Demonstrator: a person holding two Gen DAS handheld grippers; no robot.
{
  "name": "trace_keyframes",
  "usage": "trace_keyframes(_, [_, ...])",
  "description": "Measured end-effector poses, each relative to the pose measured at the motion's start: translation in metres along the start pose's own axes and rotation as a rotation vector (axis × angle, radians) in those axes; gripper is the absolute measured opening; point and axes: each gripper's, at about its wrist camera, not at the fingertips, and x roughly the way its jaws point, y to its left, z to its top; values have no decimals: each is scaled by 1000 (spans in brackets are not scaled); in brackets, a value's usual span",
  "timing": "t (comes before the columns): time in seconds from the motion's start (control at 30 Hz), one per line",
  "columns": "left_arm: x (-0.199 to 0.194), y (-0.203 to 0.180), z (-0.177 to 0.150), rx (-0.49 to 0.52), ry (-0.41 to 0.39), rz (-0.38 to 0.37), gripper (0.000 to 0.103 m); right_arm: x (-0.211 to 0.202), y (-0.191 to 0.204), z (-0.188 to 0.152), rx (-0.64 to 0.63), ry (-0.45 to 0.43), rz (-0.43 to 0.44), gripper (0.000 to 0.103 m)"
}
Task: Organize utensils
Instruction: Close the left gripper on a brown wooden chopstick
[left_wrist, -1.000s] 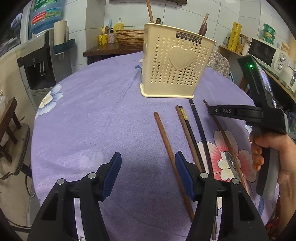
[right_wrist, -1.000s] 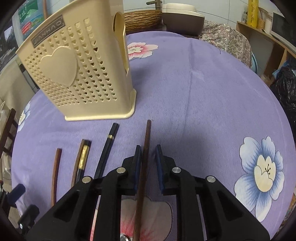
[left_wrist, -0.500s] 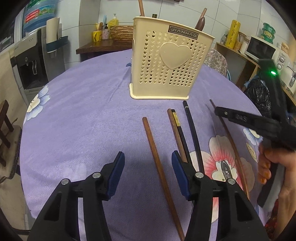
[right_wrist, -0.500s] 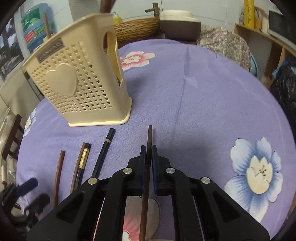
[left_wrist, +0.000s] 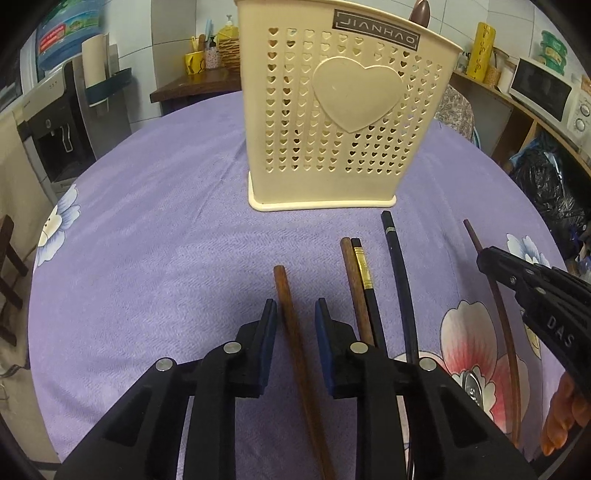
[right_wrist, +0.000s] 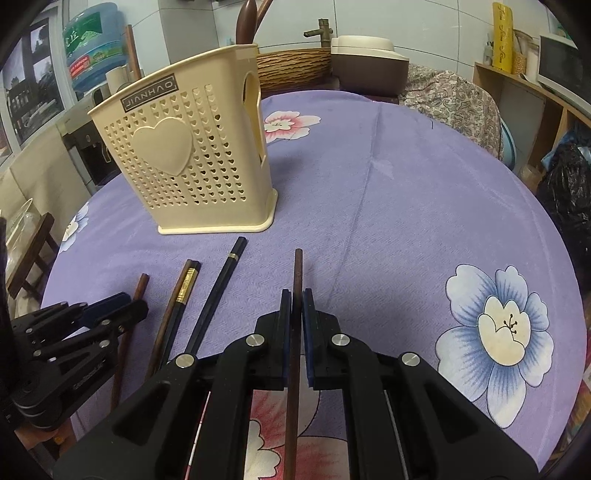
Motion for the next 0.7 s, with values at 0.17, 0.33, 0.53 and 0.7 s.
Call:
trace_keyframes(0.17, [4,0,4,1,3,22,10,-6,4,0,-8,-9,12,7])
trace_keyframes(0.33, [5,0,7,0,1,18,10,-15,6,-1,-14,-25,38,7])
trace_keyframes(0.53, [-1,12,11,-37,-24,-23,9,-35,5,1,-12,-67,86,7])
trace_keyframes(0.7, [-34,26,18,-69,-115,-71,9,-67,-2,7,1,-131,147,7])
